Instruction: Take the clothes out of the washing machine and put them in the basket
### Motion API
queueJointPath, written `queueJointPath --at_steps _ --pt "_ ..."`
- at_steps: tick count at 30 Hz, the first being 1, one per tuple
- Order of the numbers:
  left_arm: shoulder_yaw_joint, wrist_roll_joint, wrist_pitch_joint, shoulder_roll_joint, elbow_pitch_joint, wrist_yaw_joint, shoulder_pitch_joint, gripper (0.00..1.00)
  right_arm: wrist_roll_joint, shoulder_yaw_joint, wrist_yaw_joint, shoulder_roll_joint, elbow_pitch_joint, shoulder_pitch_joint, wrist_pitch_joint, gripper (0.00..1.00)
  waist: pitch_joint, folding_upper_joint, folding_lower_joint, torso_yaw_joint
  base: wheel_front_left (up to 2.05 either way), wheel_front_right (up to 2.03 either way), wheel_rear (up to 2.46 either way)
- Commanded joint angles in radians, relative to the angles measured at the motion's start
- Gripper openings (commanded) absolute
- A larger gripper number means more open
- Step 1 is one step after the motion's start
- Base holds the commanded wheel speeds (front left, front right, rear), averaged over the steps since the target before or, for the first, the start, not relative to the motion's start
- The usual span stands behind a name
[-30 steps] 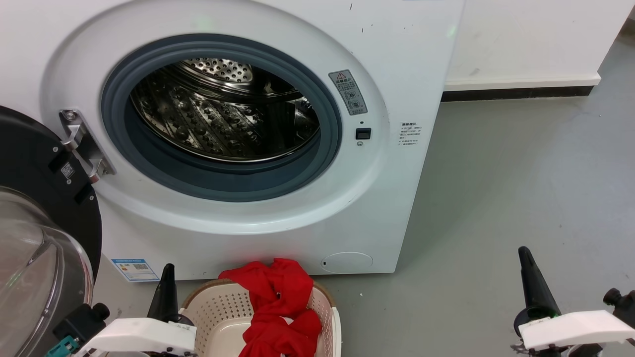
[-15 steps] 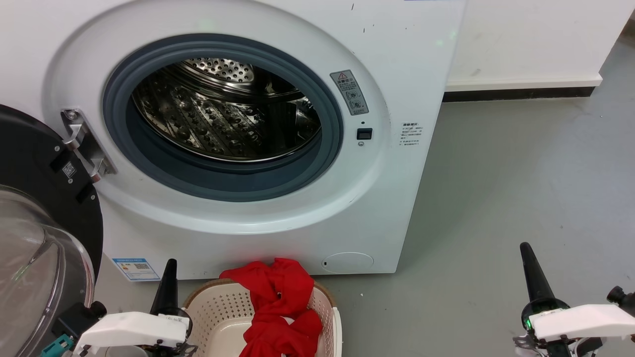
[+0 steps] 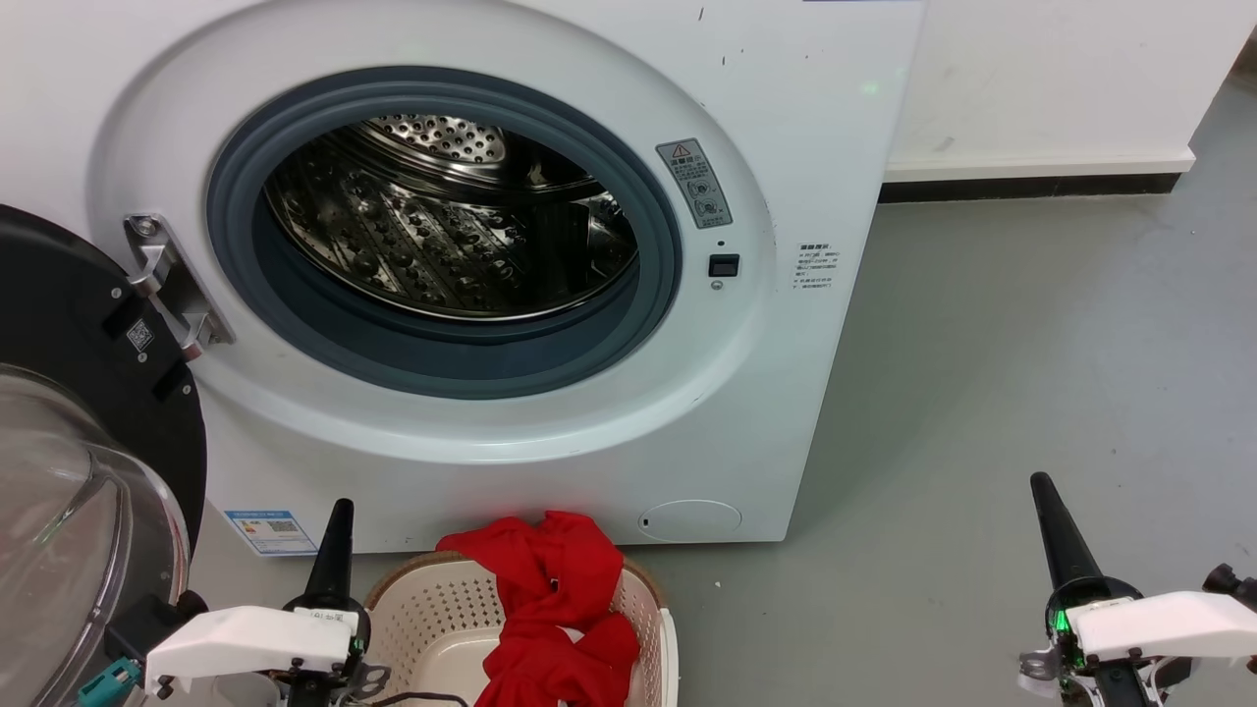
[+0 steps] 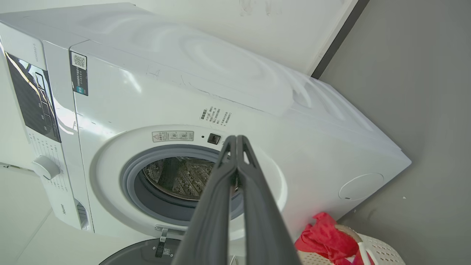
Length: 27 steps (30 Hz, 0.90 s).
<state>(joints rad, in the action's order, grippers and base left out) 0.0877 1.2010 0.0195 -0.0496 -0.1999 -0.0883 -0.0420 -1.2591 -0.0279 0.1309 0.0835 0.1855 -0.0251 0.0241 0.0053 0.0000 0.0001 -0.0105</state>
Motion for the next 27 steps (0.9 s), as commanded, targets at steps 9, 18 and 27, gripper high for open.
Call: queueJointPath --at_steps 9,18,27 --pt "0.009 0.102 0.023 -0.001 -0.008 -0.014 -0.033 0.0 -0.098 -0.012 0.0 0.003 0.01 -0.04 -0.026 0.0 0.0 0.0 0.0 0.002 0.0 0.0 0.0" --pt "0.014 0.183 0.043 -0.001 -0.018 -0.022 -0.043 0.0 -0.175 -0.021 0.0 0.002 0.023 -0.051 -0.048 0.0 -0.001 0.0 0.0 0.004 0.0 0.0 0.0" --pt "0.019 0.26 0.062 -0.001 -0.028 -0.03 -0.054 0.0 -0.247 -0.03 0.0 -0.001 0.034 -0.067 -0.069 0.0 -0.001 0.0 0.0 0.006 0.0 0.0 0.0"
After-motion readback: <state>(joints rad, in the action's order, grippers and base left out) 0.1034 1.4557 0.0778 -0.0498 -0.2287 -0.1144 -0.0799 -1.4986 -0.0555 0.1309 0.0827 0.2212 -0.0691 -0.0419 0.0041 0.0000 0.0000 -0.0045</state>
